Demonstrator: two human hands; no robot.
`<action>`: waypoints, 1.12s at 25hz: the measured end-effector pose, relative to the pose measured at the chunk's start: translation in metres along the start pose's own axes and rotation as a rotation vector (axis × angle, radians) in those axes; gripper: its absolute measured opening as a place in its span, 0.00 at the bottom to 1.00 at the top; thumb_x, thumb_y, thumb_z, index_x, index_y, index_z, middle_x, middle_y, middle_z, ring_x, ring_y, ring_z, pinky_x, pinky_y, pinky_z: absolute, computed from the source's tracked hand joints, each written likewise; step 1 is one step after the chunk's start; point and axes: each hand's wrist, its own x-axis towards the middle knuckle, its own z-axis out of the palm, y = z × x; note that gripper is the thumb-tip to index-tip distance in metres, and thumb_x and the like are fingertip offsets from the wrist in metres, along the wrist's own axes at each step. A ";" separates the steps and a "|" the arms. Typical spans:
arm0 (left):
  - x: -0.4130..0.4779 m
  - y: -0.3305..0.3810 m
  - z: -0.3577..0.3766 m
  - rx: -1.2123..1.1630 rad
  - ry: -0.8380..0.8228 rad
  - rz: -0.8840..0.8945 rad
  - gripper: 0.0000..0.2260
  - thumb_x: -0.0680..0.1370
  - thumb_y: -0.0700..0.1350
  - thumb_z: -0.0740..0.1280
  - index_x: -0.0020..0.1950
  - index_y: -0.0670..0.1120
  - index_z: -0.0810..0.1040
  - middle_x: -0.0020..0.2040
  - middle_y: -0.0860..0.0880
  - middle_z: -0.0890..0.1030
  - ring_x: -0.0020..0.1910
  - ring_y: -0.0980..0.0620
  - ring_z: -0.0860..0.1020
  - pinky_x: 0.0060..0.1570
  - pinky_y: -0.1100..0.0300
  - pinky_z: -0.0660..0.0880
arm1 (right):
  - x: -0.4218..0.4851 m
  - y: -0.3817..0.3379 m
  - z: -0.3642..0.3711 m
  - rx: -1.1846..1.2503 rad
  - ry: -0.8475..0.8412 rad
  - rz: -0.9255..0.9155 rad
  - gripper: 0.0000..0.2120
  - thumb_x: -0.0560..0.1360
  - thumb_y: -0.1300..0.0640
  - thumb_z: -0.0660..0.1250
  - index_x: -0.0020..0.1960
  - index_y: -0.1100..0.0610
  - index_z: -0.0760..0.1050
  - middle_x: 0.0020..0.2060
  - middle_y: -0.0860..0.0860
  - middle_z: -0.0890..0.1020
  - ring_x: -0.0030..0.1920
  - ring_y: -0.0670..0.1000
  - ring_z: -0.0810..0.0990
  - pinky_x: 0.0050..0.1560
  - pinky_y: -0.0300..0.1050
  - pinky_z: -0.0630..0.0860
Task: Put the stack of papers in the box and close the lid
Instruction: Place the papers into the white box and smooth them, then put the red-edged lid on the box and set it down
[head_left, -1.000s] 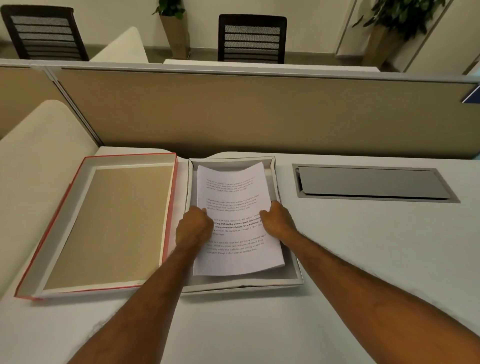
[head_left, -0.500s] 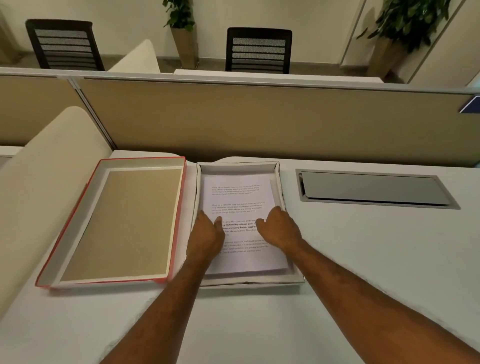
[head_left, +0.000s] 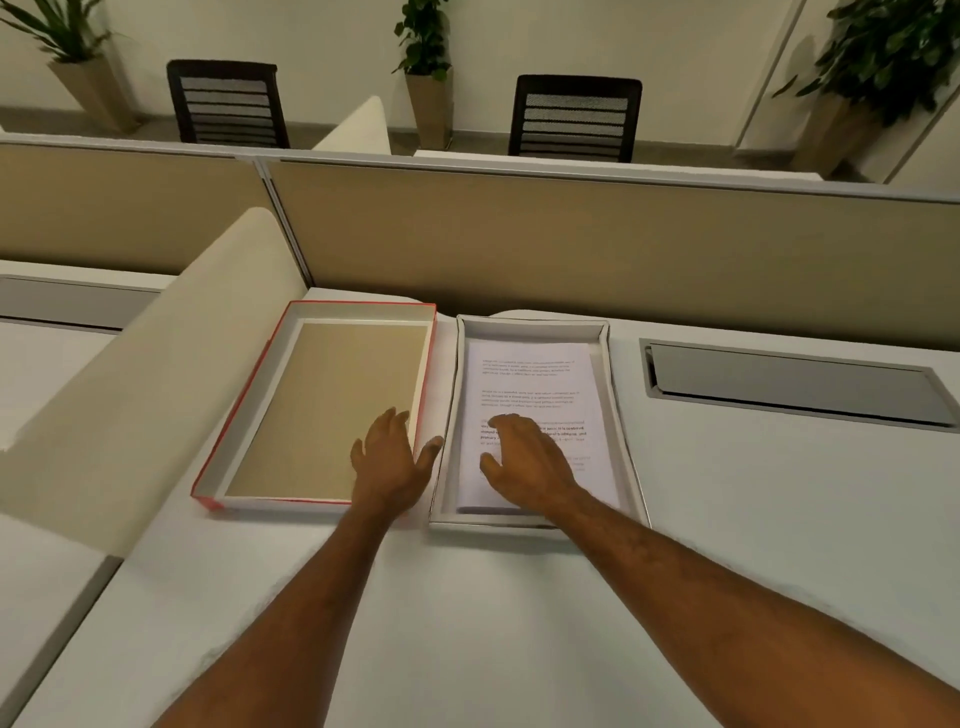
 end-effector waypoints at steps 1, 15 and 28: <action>-0.004 -0.012 -0.004 0.027 -0.006 -0.029 0.32 0.78 0.64 0.57 0.76 0.46 0.62 0.79 0.45 0.60 0.78 0.44 0.57 0.74 0.37 0.53 | -0.001 -0.012 0.009 0.000 -0.008 -0.028 0.27 0.76 0.49 0.63 0.72 0.57 0.65 0.70 0.56 0.72 0.69 0.56 0.70 0.69 0.53 0.67; -0.041 -0.109 -0.011 0.073 -0.016 -0.257 0.50 0.66 0.79 0.47 0.79 0.52 0.36 0.79 0.46 0.31 0.77 0.43 0.30 0.70 0.31 0.36 | 0.002 -0.080 0.099 -0.414 -0.154 -0.292 0.22 0.79 0.48 0.60 0.71 0.50 0.66 0.77 0.57 0.61 0.75 0.65 0.59 0.75 0.66 0.44; -0.067 -0.080 -0.005 -0.757 0.449 -0.534 0.64 0.58 0.63 0.78 0.77 0.37 0.44 0.78 0.37 0.52 0.78 0.39 0.51 0.76 0.46 0.55 | -0.009 -0.087 0.097 -0.036 0.030 -0.362 0.10 0.79 0.61 0.60 0.51 0.61 0.79 0.48 0.58 0.82 0.50 0.58 0.78 0.49 0.54 0.78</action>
